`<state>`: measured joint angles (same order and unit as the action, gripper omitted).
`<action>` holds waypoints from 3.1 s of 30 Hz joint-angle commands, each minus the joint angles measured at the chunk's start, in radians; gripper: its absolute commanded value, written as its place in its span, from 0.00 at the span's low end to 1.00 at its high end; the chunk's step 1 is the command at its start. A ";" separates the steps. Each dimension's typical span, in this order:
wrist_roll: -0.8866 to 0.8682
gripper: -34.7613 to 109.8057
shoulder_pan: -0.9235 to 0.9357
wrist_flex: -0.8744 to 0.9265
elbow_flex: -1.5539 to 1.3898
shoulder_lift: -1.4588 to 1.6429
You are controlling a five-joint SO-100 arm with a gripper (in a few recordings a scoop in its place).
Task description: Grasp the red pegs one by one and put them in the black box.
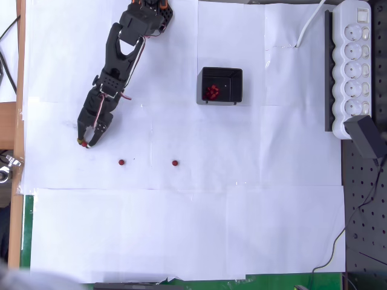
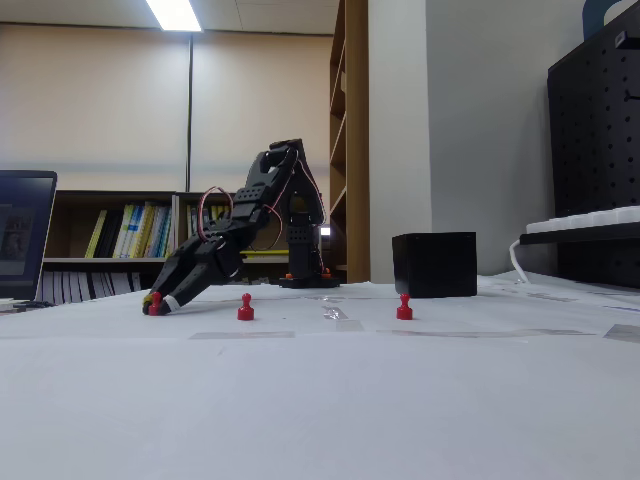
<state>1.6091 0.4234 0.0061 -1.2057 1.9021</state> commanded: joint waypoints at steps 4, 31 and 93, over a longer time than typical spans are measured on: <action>0.132 0.24 -0.081 0.775 -0.043 -0.512; 0.825 0.24 -1.238 1.358 -0.466 -0.411; 0.181 0.35 -0.618 0.140 -0.057 -0.067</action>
<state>1.7902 -0.1887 0.2010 -1.2210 1.8070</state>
